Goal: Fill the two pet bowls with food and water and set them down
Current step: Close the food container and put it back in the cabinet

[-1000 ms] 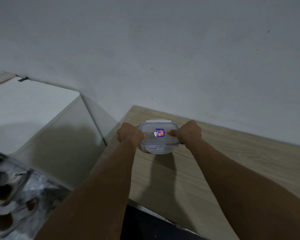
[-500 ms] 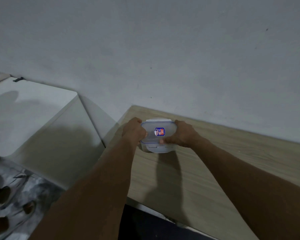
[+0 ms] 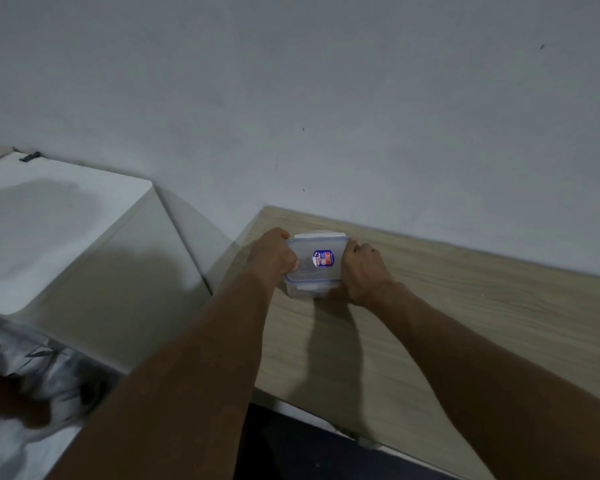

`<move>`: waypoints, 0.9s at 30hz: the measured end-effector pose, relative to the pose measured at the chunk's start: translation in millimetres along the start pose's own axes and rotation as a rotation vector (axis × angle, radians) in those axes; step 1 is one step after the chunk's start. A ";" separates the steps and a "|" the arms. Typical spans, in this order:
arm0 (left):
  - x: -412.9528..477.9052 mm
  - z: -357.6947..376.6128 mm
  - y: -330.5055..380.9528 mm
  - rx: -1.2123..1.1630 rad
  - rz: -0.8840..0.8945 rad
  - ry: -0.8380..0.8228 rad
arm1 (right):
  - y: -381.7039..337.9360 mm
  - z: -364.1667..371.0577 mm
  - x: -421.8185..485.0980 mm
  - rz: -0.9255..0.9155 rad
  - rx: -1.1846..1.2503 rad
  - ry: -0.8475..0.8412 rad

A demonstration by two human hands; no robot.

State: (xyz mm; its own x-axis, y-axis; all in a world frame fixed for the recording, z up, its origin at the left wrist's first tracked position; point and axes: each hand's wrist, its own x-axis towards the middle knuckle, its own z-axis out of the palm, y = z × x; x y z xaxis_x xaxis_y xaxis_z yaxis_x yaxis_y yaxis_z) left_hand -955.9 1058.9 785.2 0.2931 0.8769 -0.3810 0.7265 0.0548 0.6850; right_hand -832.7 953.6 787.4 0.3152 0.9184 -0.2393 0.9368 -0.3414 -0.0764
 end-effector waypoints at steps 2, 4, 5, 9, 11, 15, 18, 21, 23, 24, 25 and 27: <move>-1.9 -0.5 7.5 0.054 0.062 -0.038 | 5.4 -11.3 -1.2 -0.027 0.055 -0.026; -4.7 -4.6 12.7 0.131 0.112 -0.115 | 7.0 -19.7 -2.1 -0.038 0.091 -0.054; -4.2 -7.1 14.7 0.178 0.125 -0.157 | 7.7 -22.1 -3.0 -0.043 0.104 -0.061; 5.4 -18.3 24.3 0.330 0.103 -0.302 | 7.9 -26.2 -5.2 -0.051 0.132 -0.085; 11.6 -20.9 28.0 0.329 0.049 -0.395 | 8.9 -27.5 -4.0 -0.040 0.151 -0.089; 21.4 -18.4 24.8 0.237 -0.080 -0.497 | 10.5 -30.7 -4.7 -0.050 0.214 -0.109; 25.0 -17.7 24.6 0.206 -0.150 -0.544 | 13.1 -30.0 -4.6 -0.051 0.249 -0.115; 25.6 -17.0 23.9 0.188 -0.191 -0.509 | 13.7 -27.2 -3.6 -0.040 0.272 -0.111; 22.6 -14.1 19.4 0.147 -0.228 -0.452 | 14.5 -22.9 -2.1 -0.025 0.310 -0.109; 19.3 -13.2 17.1 0.111 -0.251 -0.410 | 14.4 -20.0 -1.3 -0.009 0.339 -0.100; 15.0 -11.0 15.4 0.065 -0.274 -0.361 | 15.0 -16.7 -0.4 0.016 0.363 -0.077; 6.4 -5.7 8.3 -0.039 -0.276 -0.262 | 15.6 -7.4 1.1 0.075 0.394 -0.024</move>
State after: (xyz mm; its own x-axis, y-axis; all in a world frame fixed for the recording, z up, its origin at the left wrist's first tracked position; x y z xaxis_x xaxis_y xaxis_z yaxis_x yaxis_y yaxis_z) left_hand -951.5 1067.7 792.0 0.2429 0.6749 -0.6968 0.7775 0.2941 0.5559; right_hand -816.6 950.8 793.1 0.3722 0.8849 -0.2802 0.7800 -0.4618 -0.4224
